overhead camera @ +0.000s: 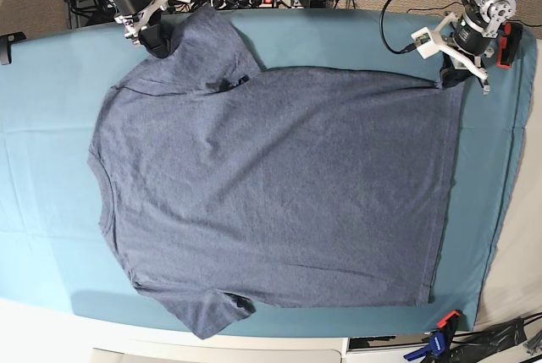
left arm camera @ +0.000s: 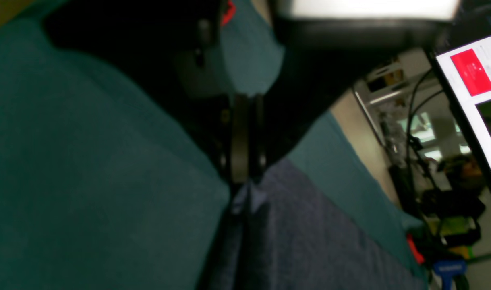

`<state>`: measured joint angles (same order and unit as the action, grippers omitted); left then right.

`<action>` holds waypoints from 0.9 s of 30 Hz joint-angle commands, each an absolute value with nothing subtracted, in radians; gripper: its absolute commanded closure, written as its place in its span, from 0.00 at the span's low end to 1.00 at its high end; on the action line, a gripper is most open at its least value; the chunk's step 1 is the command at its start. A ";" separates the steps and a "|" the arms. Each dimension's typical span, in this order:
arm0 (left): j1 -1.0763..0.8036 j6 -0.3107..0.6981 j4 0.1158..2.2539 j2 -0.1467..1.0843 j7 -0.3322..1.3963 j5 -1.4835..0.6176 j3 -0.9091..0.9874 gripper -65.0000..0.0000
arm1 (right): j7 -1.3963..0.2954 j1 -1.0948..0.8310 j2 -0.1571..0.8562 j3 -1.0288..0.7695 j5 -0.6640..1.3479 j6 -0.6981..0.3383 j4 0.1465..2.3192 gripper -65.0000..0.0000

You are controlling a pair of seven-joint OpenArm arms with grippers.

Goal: Fold the T-shirt properly
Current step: 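Lift the shoulders with both grippers and pull the shirt toward the robot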

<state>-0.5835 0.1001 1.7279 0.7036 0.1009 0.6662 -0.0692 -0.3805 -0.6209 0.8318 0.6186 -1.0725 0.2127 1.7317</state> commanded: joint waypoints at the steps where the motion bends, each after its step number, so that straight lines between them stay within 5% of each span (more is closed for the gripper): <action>1: -0.595 0.138 1.726 0.712 0.113 0.641 -0.075 1.00 | -0.368 -0.627 0.844 0.620 -1.063 0.205 1.735 1.00; 14: -0.727 0.047 1.879 0.719 0.189 0.666 -0.075 1.00 | -0.414 -0.686 0.846 0.620 -1.048 0.214 1.735 1.00; 27: -0.965 0.006 2.098 0.765 0.349 0.748 -0.073 1.00 | -0.580 -0.963 0.957 0.610 -1.285 0.388 1.768 1.00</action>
